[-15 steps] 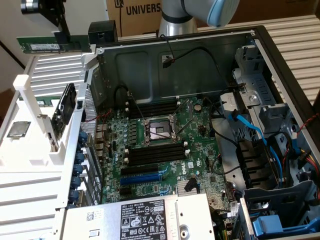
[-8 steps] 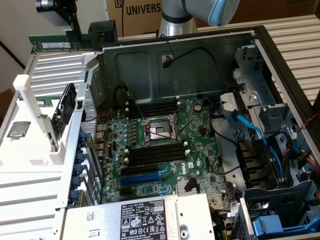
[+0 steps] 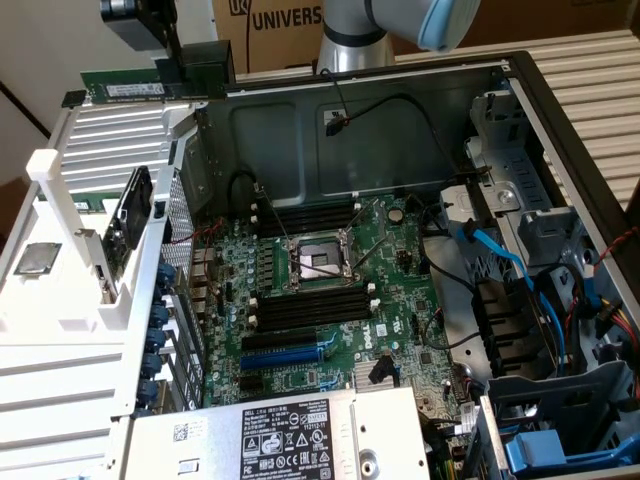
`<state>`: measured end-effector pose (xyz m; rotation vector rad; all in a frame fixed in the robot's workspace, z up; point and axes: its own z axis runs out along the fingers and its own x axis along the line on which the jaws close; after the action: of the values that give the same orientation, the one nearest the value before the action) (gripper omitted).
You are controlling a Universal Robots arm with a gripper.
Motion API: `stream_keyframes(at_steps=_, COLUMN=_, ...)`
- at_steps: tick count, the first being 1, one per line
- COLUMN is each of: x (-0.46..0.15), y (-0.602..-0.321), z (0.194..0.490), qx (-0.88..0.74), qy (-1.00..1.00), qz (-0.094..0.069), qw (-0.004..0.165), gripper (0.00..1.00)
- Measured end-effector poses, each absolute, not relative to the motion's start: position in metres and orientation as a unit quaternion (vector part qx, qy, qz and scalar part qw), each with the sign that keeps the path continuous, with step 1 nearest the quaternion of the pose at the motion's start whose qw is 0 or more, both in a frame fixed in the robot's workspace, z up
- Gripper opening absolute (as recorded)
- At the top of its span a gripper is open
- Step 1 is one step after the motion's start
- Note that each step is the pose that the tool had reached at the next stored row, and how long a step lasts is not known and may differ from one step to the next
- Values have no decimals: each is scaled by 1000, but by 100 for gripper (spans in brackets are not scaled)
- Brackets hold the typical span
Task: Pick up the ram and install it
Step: 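Pick up the ram and move it above insertion slot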
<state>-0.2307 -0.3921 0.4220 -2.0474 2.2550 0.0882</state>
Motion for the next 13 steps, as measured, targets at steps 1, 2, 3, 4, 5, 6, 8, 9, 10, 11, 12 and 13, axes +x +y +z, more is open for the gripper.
stream_keyframes(at_steps=1, x=-228, y=-392, z=422, qx=-671, qy=739, qz=27, qw=47, gripper=12)
stream_keyframes(at_steps=2, x=-224, y=-392, z=422, qx=-671, qy=739, qz=25, qw=47, gripper=12)
stream_keyframes(at_steps=3, x=-221, y=-392, z=421, qx=-672, qy=739, qz=23, qw=46, gripper=12)
stream_keyframes(at_steps=4, x=-218, y=-392, z=421, qx=-672, qy=739, qz=22, qw=45, gripper=12)
stream_keyframes(at_steps=5, x=-214, y=-392, z=421, qx=-672, qy=739, qz=20, qw=45, gripper=12)
stream_keyframes(at_steps=6, x=-203, y=-392, z=419, qx=-672, qy=739, qz=15, qw=43, gripper=12)
stream_keyframes(at_steps=8, x=-196, y=-392, z=418, qx=-672, qy=739, qz=11, qw=41, gripper=12)
stream_keyframes(at_steps=9, x=-192, y=-392, z=418, qx=-672, qy=739, qz=10, qw=40, gripper=12)
stream_keyframes(at_steps=10, x=-188, y=-392, z=417, qx=-672, qy=739, qz=8, qw=39, gripper=12)
stream_keyframes(at_steps=11, x=-184, y=-392, z=416, qx=-672, qy=739, qz=7, qw=39, gripper=12)
stream_keyframes(at_steps=12, x=-181, y=-392, z=416, qx=-673, qy=739, qz=6, qw=38, gripper=12)
stream_keyframes(at_steps=13, x=-165, y=-392, z=412, qx=-673, qy=739, qz=1, qw=36, gripper=12)
